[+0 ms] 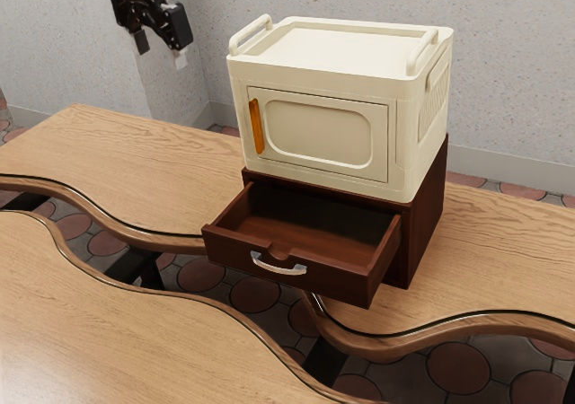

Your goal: Push the drawer handle with one arm to close the drawer

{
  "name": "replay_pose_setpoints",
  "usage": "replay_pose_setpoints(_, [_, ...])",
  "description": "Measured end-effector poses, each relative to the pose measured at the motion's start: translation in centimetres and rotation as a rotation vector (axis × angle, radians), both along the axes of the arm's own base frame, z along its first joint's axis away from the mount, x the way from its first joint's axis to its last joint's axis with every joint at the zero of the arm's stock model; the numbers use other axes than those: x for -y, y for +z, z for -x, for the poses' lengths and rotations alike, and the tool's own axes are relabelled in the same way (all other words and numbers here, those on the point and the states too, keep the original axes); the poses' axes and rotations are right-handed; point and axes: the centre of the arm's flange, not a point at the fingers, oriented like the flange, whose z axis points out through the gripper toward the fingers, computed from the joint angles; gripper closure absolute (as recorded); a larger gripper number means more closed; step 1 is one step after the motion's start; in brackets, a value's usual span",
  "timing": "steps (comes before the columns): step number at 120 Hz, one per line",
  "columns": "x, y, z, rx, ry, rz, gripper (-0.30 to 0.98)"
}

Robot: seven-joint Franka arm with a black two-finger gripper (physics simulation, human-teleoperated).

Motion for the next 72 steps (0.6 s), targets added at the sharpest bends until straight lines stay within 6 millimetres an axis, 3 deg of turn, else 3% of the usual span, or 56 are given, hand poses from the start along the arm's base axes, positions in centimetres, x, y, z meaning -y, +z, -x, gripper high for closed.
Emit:
replay_pose_setpoints(17, [-0.2, -0.6, 0.3, -0.018, -0.012, 0.003, 0.00])
replay_pose_setpoints(24, [0.1, -2.6, 3.3, -0.060, -0.034, 0.021, 0.00])
replay_pose_setpoints(35, [0.4, -7.4, 8.5, -0.118, -0.046, 0.041, 0.00])
replay_pose_setpoints(41, [1.8, -9.9, 10.2, -0.141, -0.058, 0.043, 0.01])
replay_pose_setpoints(55, [6.4, -17.8, 12.5, -0.194, -0.082, 0.078, 0.04])
replay_pose_setpoints(63, [9.1, -20.0, 13.2, -0.182, -0.081, 0.083, 0.08])
replay_pose_setpoints(72, [10.7, -21.5, 13.5, -0.166, -0.046, 0.088, 0.29])
